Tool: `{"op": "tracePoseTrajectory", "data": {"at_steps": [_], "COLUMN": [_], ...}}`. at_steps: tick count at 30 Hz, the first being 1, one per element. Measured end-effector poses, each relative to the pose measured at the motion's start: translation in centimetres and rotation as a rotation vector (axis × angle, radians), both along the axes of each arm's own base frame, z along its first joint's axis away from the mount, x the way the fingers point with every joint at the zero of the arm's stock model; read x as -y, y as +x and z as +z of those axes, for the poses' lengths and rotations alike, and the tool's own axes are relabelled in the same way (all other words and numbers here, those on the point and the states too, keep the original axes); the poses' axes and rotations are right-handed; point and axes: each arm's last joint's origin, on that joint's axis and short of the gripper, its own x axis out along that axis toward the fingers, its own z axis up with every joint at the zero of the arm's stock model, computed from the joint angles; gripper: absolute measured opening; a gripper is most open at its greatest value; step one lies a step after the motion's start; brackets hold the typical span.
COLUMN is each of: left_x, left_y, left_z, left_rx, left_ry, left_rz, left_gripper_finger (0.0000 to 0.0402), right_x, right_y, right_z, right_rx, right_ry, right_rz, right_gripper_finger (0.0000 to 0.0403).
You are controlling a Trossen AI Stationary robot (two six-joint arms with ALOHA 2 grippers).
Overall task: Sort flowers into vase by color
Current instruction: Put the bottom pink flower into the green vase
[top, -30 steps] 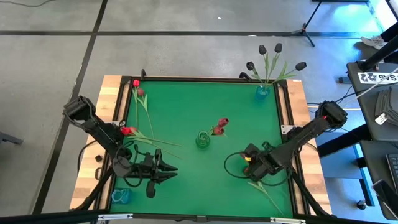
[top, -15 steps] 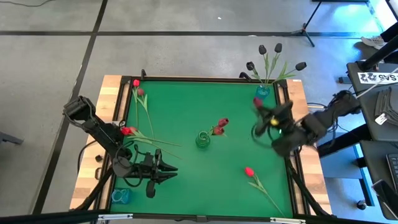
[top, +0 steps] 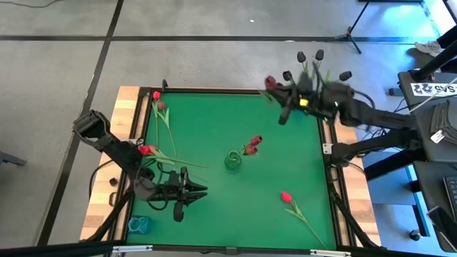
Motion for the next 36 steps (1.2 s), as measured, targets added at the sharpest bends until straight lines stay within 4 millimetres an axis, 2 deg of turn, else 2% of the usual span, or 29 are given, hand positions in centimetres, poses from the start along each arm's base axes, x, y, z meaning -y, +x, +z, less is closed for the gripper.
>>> {"op": "tracePoseTrajectory", "data": {"at_steps": [4, 8, 13, 21, 29, 36], "left_x": [0.0, 0.0, -0.1, 0.0, -0.1, -0.2], "left_y": [0.0, 0.0, 0.0, 0.0, 0.1, 0.1], "left_z": [-0.2, -0.6, -0.6, -0.6, -0.7, -0.7], "left_rx": [-0.019, -0.041, -0.039, -0.042, -0.052, -0.051], "left_ry": [-0.002, -0.004, -0.029, -0.026, -0.016, -0.031], "left_rz": [-0.002, 0.012, 0.036, 0.019, 0.022, 0.028], "left_gripper_finger": [0.0088, 0.0088, 0.0088, 0.0088, 0.0088, 0.0088], "right_x": [2.0, 2.1, 2.2, 2.1, 1.2, 1.4], "right_y": [2.5, 5.0, 7.0, 9.5, 10.5, 11.3], "right_z": [-0.1, -0.7, -1.2, -3.4, -4.8, -6.0], "right_rx": [0.099, 0.167, 0.234, 0.171, 0.091, 0.044], "right_ry": [0.012, 0.003, -0.019, 0.052, 0.093, 0.092], "right_rz": [0.214, 0.424, 0.549, 0.591, 0.613, 0.603], "right_gripper_finger": [0.0004, 0.0004, 0.0004, 0.0005, 0.0005, 0.0005]}}
